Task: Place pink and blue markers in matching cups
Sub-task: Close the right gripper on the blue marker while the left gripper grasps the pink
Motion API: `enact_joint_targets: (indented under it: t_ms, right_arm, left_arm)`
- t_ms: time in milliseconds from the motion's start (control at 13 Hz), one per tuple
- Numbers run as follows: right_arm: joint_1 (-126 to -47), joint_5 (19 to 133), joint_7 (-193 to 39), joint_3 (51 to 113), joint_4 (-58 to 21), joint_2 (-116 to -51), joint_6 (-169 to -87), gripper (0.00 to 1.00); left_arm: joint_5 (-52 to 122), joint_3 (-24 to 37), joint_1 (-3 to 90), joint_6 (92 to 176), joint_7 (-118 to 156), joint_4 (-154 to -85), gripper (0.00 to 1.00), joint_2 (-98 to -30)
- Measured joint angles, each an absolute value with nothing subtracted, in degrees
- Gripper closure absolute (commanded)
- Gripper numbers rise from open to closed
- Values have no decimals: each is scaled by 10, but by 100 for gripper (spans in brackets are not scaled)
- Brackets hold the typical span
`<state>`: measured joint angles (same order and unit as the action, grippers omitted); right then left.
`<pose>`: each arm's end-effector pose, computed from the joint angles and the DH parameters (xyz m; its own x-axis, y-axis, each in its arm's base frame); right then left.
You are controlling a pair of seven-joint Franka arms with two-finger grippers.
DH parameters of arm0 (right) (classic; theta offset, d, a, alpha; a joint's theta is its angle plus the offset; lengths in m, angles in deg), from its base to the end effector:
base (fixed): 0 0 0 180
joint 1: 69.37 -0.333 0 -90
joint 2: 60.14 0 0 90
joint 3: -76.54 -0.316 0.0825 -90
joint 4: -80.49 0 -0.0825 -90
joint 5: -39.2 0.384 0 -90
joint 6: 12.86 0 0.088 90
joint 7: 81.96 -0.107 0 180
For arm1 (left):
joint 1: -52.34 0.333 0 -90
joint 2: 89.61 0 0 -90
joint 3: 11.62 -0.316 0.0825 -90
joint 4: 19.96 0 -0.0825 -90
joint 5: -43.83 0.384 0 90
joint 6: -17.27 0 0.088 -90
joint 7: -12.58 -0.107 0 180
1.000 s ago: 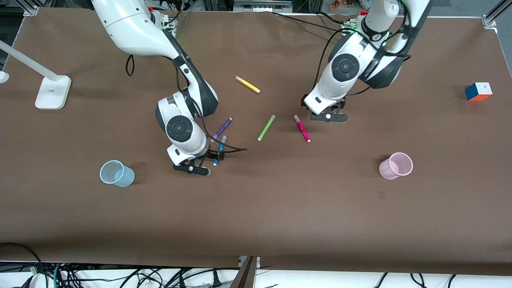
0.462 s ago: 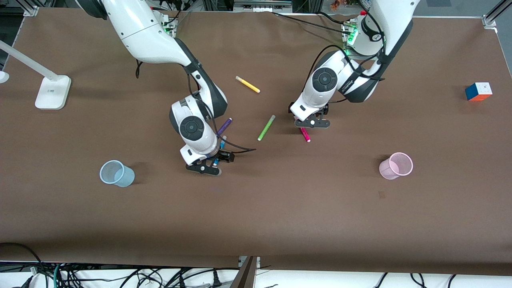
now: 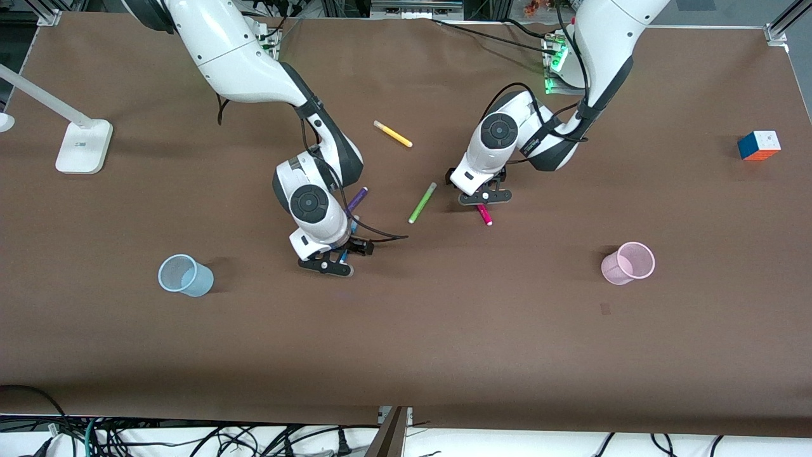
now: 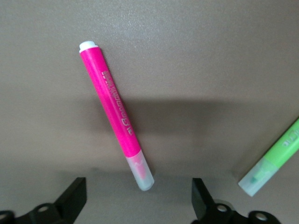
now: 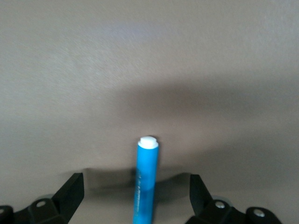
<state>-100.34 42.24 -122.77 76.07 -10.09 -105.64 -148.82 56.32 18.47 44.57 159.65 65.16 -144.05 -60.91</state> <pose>0.5946 0.3633 0.1691 0.9789 -0.2022 -0.0301 -0.2031 -0.9787 -0.0303 0.4305 -0.3449 0.1823 0.9812 0.1149 -0.1549 0.1177 -0.9930 0.0087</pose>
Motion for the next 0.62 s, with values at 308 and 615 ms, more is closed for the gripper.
enact_joint_targets:
  t_ms: [308,615]
  right_arm:
    - [-1003,430,-1228,762,-107,-1056,-1489,3]
    - [-1003,437,-1228,763,-107,-1054,-1488,74]
  left_arm:
    - [586,184,446,1613,682,-1440,74,-589]
    - [587,185,446,1612,695,-1434,97,-590]
